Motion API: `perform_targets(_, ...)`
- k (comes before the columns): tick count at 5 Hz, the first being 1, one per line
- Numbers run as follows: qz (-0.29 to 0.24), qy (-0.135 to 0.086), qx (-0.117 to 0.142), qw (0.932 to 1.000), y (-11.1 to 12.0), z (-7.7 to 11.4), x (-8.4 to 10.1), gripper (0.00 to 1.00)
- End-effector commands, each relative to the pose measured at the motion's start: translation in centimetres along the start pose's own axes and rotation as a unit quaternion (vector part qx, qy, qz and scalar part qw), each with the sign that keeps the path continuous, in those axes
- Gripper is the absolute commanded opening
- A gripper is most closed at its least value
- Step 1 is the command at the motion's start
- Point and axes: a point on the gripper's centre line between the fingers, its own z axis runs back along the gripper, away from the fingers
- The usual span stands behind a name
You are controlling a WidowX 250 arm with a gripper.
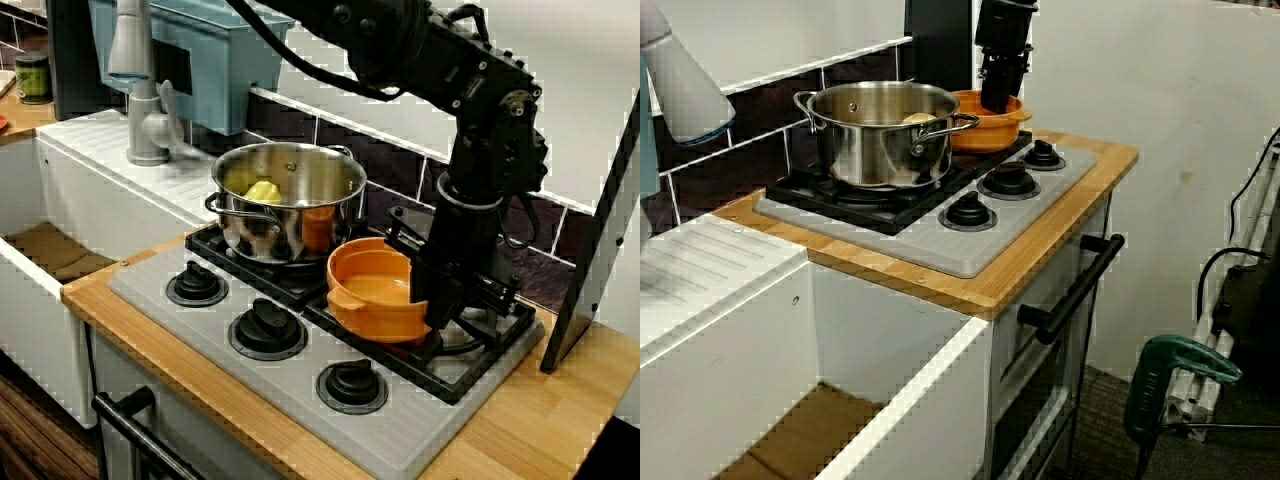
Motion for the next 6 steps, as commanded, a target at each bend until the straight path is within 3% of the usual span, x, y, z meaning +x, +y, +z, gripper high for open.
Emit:
perform_targets(1, 0.014, -0.036, -0.028, 0.9989, 1.7, 4.8, 0.7, 0.0)
perform_targets(6, 0.017, -0.052, -0.057, 0.9969, 2.2, 8.6, 0.8, 0.0)
